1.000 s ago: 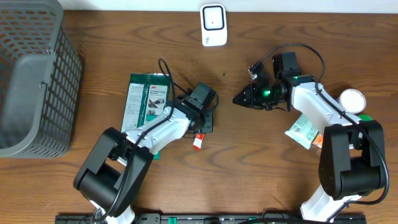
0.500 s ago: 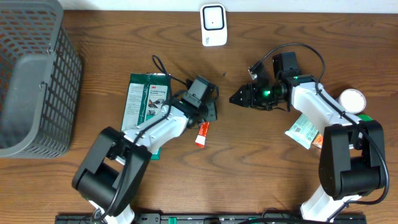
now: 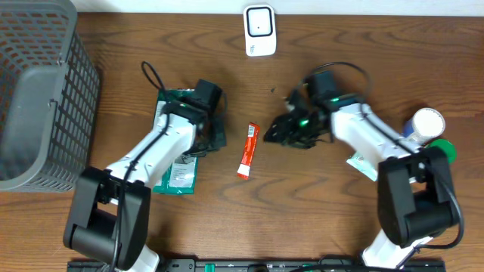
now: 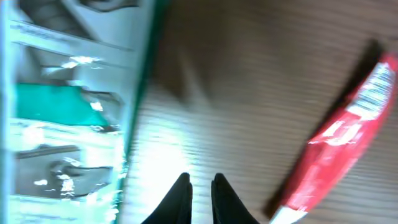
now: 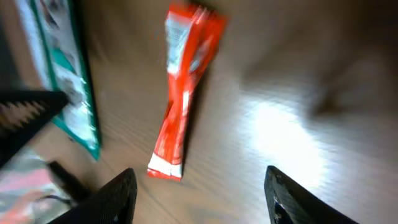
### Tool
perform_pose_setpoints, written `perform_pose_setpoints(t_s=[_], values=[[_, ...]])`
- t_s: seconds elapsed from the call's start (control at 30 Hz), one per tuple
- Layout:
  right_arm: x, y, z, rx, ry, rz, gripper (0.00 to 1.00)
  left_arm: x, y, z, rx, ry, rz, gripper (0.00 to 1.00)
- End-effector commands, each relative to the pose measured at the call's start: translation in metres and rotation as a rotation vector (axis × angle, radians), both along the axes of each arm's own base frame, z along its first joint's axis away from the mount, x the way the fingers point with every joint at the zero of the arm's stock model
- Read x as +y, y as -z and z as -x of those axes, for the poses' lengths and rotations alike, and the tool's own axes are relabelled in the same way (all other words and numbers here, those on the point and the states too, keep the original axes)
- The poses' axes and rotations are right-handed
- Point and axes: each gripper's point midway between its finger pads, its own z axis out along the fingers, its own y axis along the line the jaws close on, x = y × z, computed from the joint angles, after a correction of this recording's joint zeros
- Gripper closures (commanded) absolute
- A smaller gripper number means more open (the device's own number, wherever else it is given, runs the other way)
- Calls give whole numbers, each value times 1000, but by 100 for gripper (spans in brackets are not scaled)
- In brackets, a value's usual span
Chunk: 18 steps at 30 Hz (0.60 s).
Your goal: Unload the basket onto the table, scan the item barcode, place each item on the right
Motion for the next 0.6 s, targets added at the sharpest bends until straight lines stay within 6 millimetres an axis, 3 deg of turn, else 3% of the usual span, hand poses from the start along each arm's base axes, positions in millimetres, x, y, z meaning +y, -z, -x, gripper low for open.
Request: perform_pose_setpoints(t_s=[0.0,0.27,0.57], values=[[10,17,10,-32,18,179,37,15,-1,-6,-9,24,-11,87],[25,28,21,-146,120,426,27,44,-1,-16,-15,-55,-12,87],[50,36,24,-152,185,396,47,53,-1,-19,-21,-43,-18,87]])
